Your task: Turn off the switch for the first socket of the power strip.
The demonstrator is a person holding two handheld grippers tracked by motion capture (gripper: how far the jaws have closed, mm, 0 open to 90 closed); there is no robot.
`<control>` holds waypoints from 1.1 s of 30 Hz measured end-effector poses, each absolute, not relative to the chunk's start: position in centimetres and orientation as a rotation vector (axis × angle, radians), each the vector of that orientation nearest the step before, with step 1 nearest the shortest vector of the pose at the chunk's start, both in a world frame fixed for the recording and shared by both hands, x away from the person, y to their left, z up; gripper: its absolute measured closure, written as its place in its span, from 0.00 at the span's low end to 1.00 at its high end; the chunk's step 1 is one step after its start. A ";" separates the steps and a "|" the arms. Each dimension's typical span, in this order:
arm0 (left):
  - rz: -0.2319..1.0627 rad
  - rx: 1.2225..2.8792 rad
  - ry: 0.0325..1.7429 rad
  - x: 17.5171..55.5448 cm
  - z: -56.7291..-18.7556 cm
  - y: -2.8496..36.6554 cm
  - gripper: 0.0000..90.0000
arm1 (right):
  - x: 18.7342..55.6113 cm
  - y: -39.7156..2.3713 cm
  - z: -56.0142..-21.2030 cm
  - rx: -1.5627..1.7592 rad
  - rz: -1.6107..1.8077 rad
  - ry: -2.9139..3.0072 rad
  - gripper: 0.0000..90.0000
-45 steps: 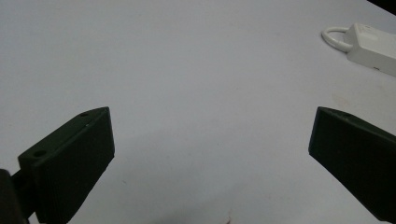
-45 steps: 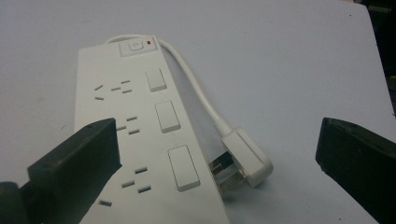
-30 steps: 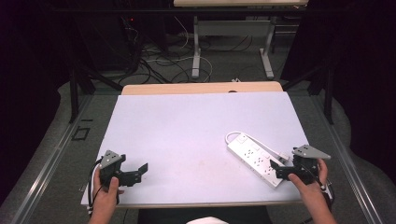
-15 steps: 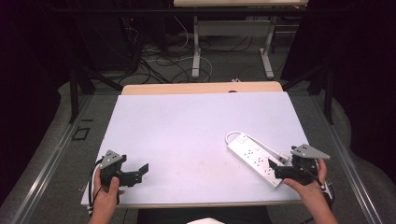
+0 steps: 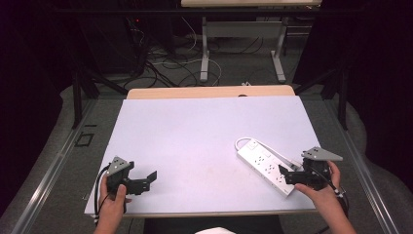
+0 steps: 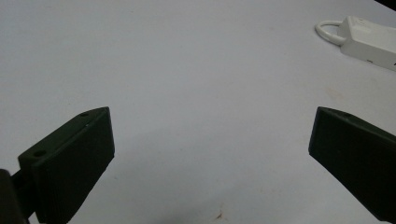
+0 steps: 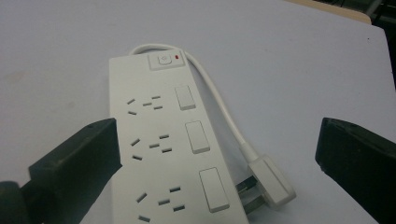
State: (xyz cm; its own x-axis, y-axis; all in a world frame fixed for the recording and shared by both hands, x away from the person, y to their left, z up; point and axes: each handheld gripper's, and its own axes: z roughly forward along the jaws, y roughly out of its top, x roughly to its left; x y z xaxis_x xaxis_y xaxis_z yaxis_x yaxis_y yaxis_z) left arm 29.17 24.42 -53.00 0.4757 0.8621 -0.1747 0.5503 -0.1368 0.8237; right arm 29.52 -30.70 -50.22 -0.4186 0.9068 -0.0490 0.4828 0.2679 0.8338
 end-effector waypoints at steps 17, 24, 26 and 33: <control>0.425 1.819 1.201 29.1 -53.1 24.4 0.00 | 30.2 -30.3 -49.0 1.222 1.031 2.068 0.00; 0.429 1.821 1.199 29.1 -53.2 24.4 0.00 | 30.5 -30.4 -48.5 1.223 1.037 2.059 0.00; 0.429 1.823 1.198 29.1 -53.2 24.3 0.00 | 30.7 -30.4 -48.3 1.216 1.038 2.059 0.00; 0.423 1.827 1.197 29.1 -53.2 24.3 0.00 | 31.2 -30.0 -47.4 1.206 1.042 2.077 0.00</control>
State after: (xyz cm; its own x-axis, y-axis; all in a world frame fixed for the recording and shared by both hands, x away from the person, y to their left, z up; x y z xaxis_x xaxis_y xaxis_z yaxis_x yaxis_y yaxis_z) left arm 29.11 24.28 -53.19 0.4760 0.8617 -0.1757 0.5598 -0.1428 0.8162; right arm 31.20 -30.01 -47.44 -0.4703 0.8809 -0.0541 0.4832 0.3083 0.8194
